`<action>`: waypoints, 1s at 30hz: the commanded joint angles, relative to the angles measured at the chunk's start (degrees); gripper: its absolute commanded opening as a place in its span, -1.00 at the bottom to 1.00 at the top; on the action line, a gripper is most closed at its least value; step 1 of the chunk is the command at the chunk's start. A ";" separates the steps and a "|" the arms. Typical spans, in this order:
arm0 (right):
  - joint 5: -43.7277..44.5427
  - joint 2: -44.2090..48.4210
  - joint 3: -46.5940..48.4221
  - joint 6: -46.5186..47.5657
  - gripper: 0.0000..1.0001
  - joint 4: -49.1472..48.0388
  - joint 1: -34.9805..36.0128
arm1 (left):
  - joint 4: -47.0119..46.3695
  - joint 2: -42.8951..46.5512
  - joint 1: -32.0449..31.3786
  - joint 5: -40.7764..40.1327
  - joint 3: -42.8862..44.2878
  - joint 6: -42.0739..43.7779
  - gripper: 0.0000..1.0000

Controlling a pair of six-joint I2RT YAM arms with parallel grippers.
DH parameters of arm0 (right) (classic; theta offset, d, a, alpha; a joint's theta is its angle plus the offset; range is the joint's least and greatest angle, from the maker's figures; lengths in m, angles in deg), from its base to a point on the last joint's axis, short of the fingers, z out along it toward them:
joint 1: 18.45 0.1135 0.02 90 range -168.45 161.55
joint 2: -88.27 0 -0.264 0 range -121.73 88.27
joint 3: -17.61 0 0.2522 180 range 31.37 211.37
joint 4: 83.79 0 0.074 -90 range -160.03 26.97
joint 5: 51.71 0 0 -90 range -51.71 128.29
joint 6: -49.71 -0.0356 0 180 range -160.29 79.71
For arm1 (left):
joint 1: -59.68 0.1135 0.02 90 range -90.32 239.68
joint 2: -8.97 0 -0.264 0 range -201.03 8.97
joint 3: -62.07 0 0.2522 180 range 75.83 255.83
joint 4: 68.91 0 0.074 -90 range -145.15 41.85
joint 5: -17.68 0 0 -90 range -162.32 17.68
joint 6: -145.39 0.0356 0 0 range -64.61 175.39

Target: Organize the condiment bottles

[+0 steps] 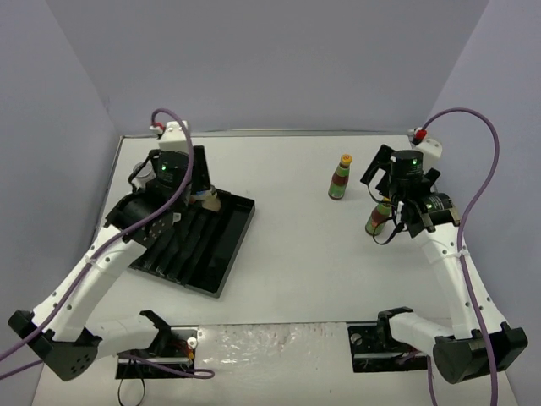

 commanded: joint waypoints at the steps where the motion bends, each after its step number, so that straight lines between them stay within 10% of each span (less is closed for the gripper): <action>1: 4.47 -1.69 0.00 -0.39 1.00 -3.80 5.26 | 3.46 5.16 9.55 -3.96 -4.54 -4.92 -1.00; 18: 4.47 -3.00 -2.39 -0.92 1.00 -6.65 11.77 | -4.79 4.48 44.14 10.09 -12.98 -7.06 -1.00; 30: 4.14 -2.52 -3.92 -0.48 1.00 -8.51 12.59 | -15.00 -6.54 45.78 8.77 -11.49 -4.88 -1.00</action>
